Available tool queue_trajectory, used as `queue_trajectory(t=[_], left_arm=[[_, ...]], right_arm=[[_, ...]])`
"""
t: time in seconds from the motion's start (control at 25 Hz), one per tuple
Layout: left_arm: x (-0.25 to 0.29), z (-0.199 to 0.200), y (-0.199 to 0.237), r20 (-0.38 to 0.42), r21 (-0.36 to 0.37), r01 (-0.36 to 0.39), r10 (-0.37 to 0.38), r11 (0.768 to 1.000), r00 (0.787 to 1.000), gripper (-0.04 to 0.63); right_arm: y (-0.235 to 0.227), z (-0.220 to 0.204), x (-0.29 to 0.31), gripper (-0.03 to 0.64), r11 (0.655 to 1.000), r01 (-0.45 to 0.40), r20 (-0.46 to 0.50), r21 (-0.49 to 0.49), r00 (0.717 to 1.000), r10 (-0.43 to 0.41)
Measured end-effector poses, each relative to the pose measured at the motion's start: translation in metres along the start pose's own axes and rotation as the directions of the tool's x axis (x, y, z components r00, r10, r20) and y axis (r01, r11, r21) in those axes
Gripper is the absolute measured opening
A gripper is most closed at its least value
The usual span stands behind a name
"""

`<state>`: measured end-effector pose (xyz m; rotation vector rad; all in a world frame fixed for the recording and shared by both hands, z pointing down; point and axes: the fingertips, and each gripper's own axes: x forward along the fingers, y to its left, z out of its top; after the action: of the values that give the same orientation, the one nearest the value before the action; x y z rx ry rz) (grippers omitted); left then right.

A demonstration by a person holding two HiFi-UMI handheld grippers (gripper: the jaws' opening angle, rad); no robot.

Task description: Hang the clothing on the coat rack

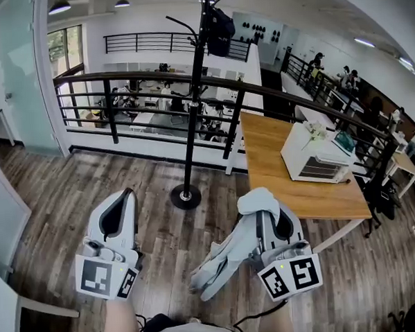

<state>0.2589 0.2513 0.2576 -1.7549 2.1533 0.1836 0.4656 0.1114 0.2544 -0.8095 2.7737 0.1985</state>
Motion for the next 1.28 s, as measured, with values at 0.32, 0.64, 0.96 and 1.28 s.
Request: queue_trajectory(t=[0.32, 0.64, 0.96, 1.28], left_arm=[[0.003, -0.007, 0.004, -0.008, 0.013, -0.026, 0.026, 1.000, 1.000, 0.008], [0.028, -0.030, 0.043, -0.034, 0.021, -0.041, 0.042, 0.999, 0.999, 0.006], [0.084, -0.051, 0.117, -0.010, 0.013, -0.012, 0.012, 1.000, 1.000, 0.006], [0.138, -0.066, 0.185, 0.031, 0.009, 0.049, -0.049, 0.999, 0.998, 0.006]], right_arm=[[0.007, -0.009, 0.019, 0.006, 0.998, -0.059, -0.011, 0.008, 0.998, 0.059], [0.004, -0.029, 0.067, 0.006, 0.997, -0.048, -0.017, 0.060, 0.999, 0.049], [0.005, -0.046, 0.144, 0.006, 0.998, 0.018, -0.004, 0.052, 1.000, -0.017], [0.007, -0.057, 0.216, 0.006, 0.993, 0.110, 0.018, 0.047, 0.994, -0.111]])
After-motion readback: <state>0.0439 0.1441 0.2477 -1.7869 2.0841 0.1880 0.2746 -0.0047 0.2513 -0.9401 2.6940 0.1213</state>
